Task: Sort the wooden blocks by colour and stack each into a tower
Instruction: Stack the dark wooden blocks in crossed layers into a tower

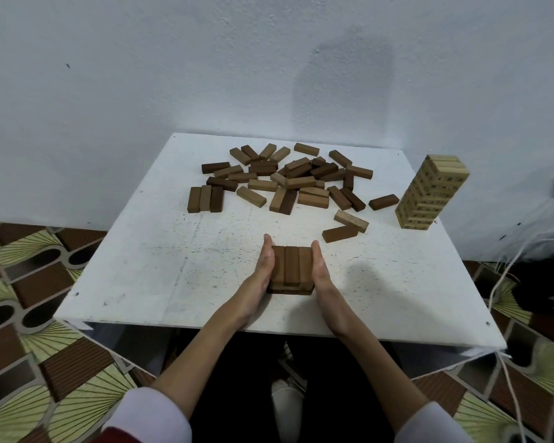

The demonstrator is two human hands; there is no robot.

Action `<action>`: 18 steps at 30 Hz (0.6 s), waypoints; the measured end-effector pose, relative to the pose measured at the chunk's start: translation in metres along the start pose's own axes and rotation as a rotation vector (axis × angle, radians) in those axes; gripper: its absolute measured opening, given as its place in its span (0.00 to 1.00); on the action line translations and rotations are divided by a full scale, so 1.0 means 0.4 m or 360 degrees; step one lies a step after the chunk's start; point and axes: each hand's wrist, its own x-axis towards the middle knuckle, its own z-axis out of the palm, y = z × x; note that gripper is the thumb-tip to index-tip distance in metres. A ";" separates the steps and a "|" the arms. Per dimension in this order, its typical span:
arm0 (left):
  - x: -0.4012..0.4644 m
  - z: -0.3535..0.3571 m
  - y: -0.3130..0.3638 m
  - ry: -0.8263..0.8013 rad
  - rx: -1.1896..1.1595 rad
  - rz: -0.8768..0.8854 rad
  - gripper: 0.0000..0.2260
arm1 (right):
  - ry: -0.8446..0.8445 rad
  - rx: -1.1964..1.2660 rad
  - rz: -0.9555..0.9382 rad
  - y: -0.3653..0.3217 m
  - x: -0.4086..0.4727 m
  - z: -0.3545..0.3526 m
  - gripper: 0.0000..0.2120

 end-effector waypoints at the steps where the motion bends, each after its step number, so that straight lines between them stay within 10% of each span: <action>1: -0.004 -0.008 -0.005 -0.0047 -0.0006 0.0004 0.32 | -0.0005 0.0036 0.0011 -0.003 -0.001 0.002 0.42; 6: -0.005 -0.027 -0.005 -0.0188 0.0322 0.0006 0.46 | -0.0059 -0.0056 0.0039 0.002 -0.002 -0.007 0.49; 18: -0.001 -0.030 -0.005 -0.0191 0.0883 0.0031 0.41 | -0.0038 -0.0202 -0.0051 0.010 0.005 0.005 0.43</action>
